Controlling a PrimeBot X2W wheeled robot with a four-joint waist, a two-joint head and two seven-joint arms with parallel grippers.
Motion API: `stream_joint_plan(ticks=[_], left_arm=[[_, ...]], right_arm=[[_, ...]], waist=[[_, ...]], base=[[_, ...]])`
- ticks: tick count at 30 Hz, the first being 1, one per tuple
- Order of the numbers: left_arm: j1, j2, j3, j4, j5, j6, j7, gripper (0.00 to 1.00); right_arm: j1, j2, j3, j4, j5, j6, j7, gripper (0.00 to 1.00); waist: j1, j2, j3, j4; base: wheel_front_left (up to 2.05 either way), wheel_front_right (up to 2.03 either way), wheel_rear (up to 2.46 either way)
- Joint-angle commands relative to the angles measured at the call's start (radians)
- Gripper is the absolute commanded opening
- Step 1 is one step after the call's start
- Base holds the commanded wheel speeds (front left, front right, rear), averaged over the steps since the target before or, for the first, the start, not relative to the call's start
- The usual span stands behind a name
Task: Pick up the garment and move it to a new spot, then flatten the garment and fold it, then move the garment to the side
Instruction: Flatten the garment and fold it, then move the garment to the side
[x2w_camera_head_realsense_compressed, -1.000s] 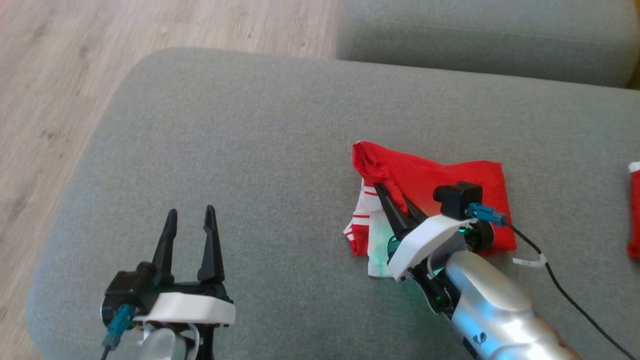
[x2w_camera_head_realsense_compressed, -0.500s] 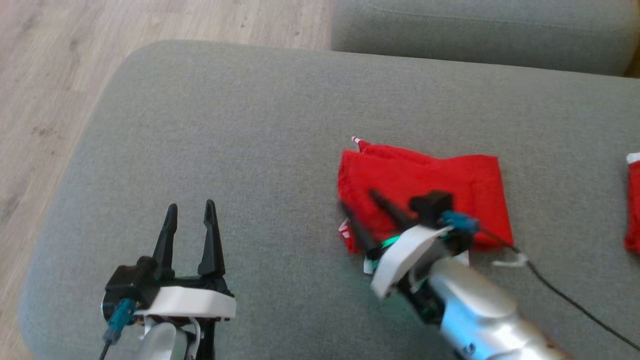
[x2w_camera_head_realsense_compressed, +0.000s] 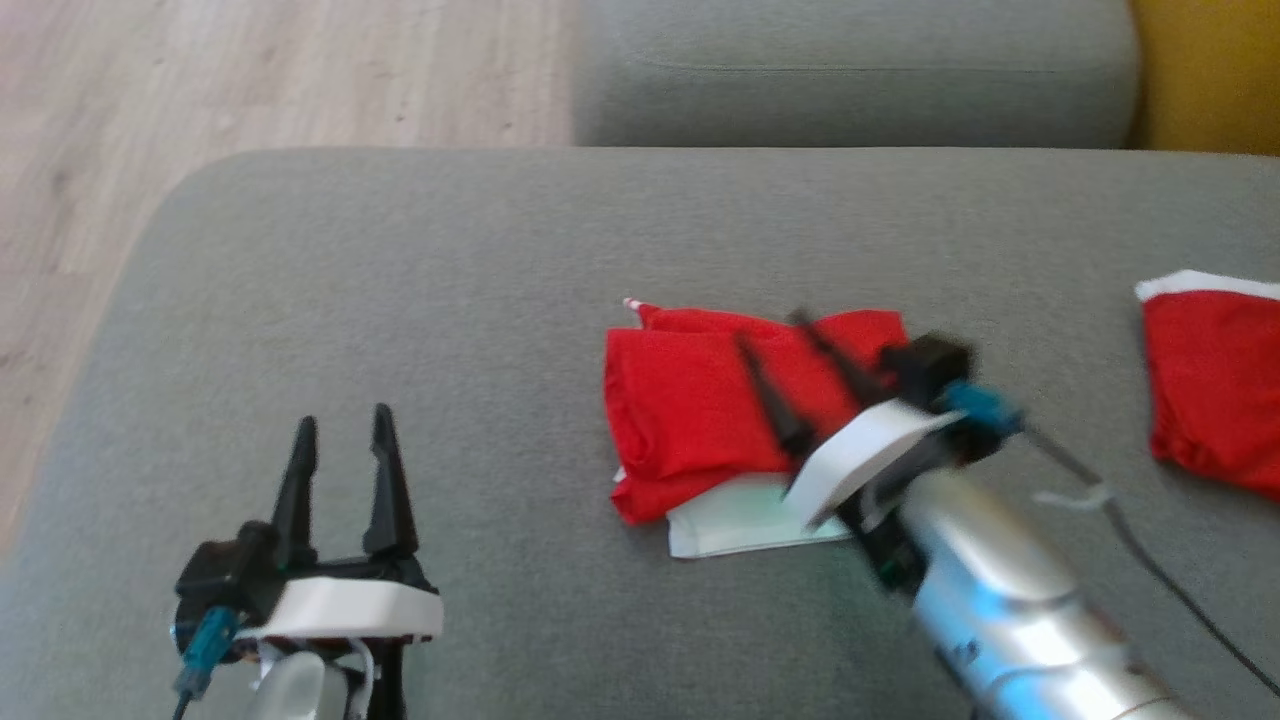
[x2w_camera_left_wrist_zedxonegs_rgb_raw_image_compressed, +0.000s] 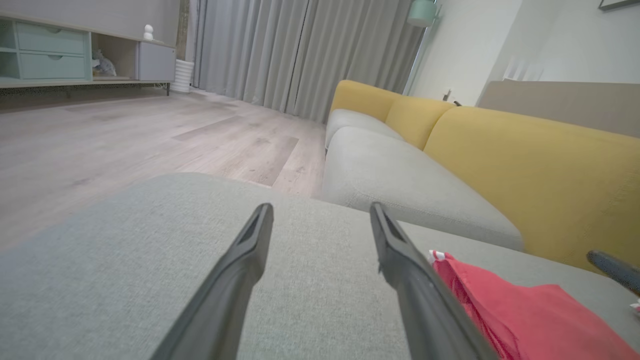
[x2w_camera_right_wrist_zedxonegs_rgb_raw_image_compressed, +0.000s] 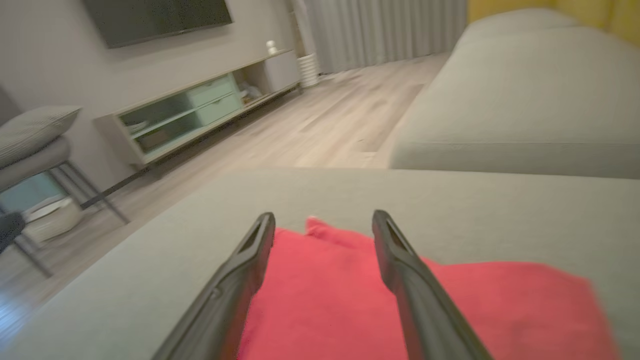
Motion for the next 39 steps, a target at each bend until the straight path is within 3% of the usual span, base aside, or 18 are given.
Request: stream_joint_plan(ticks=[1,3,6,11,19,28,39], left_arm=[[-0.010,0.004,0.048,-0.047,0.001,0.008,-0.005,1.00],[-0.002,0.004,0.055,-0.058,0.001,0.013,-0.005,1.00],[0.009,0.004,0.063,-0.070,0.004,0.018,-0.005,1.00],[0.026,0.004,0.084,-0.088,0.014,0.031,-0.005,1.00],[0.053,0.004,0.088,-0.089,0.057,0.034,-0.005,1.00],[0.028,0.004,0.076,-0.106,0.059,0.037,-0.005,1.00],[-0.048,0.004,0.027,-0.093,0.051,0.031,-0.005,1.00]], right_arm=[[-0.025,0.012,-0.114,-0.050,-0.121,0.007,-0.013,1.00],[0.021,0.012,-0.273,-0.109,-0.278,0.007,-0.013,1.00],[0.134,0.012,-0.467,-0.249,-0.418,0.007,-0.014,1.00],[0.292,0.012,-0.597,-0.450,-0.496,0.007,-0.014,1.00],[0.410,0.012,-0.616,-0.529,-0.493,0.007,-0.014,1.00],[0.375,0.012,-0.616,-0.525,-0.513,0.007,-0.014,1.00],[0.182,0.012,-0.554,-0.238,-0.473,0.007,0.108,1.00]], waist=[[0.0001,0.0000,-0.008,-0.036],[0.0001,0.0000,-0.007,-0.052],[0.0001,0.0000,-0.001,-0.070],[0.0001,0.0000,0.015,-0.090],[0.0001,0.0000,0.022,-0.097],[0.0001,0.0000,0.066,-0.081],[0.0001,0.0000,0.177,-0.004]], base=[[0.00,0.00,0.00],[0.00,0.00,0.00],[0.00,0.00,0.00],[0.00,0.00,0.00],[0.00,0.00,0.00],[0.00,0.00,0.00],[0.00,0.00,0.00]])
